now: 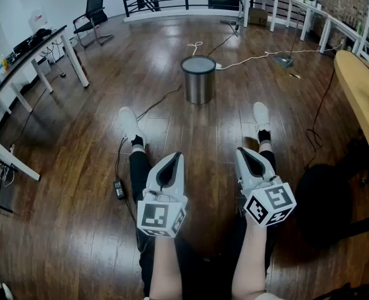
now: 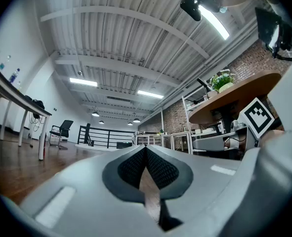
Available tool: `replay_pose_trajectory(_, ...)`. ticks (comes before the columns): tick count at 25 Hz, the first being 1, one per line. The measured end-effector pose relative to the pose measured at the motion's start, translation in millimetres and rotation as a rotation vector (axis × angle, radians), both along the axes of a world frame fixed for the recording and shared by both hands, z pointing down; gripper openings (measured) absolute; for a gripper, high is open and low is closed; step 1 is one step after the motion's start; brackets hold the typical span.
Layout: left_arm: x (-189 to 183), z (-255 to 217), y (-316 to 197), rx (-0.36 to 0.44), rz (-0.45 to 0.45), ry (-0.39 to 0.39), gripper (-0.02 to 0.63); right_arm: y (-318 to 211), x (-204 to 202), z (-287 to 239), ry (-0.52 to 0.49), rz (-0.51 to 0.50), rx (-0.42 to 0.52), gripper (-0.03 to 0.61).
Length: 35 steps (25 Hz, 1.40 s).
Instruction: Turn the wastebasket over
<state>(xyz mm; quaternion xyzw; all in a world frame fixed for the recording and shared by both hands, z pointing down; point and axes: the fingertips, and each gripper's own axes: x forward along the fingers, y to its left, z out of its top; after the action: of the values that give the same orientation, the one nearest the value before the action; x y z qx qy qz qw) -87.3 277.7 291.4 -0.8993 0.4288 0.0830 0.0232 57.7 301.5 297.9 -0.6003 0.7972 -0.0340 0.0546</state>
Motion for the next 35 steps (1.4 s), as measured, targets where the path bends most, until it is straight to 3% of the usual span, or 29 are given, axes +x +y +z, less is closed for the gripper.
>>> replay_pose_trajectory(15, 5, 26, -23, -0.023, 0.0, -0.049, 0.015, -27, -2, 26, -0.023, 0.019, -0.001, -0.008)
replay_pose_trajectory(18, 4, 30, -36, -0.05, -0.014, -0.046, 0.015, -38, 4, 29, -0.009, 0.04, 0.019, -0.008)
replay_pose_trajectory(23, 14, 34, -64, -0.066, -0.031, -0.056, 0.015, -68, 7, 48, 0.028, 0.013, -0.026, -0.008)
replay_pose_trajectory(26, 11, 39, -88, -0.124, -0.064, -0.079, 0.015, -89, 8, 54, 0.016, 0.032, -0.044, -0.008)
replay_pose_trajectory(31, 12, 22, -111, -0.113, -0.046, -0.007, 0.015, -108, 9, 45, 0.01, 0.033, -0.034, -0.008)
replay_pose_trajectory(35, 17, 4, -114, -0.074, -0.029, -0.006, 0.015, -114, 5, 22, 0.008, 0.019, -0.004, -0.008)
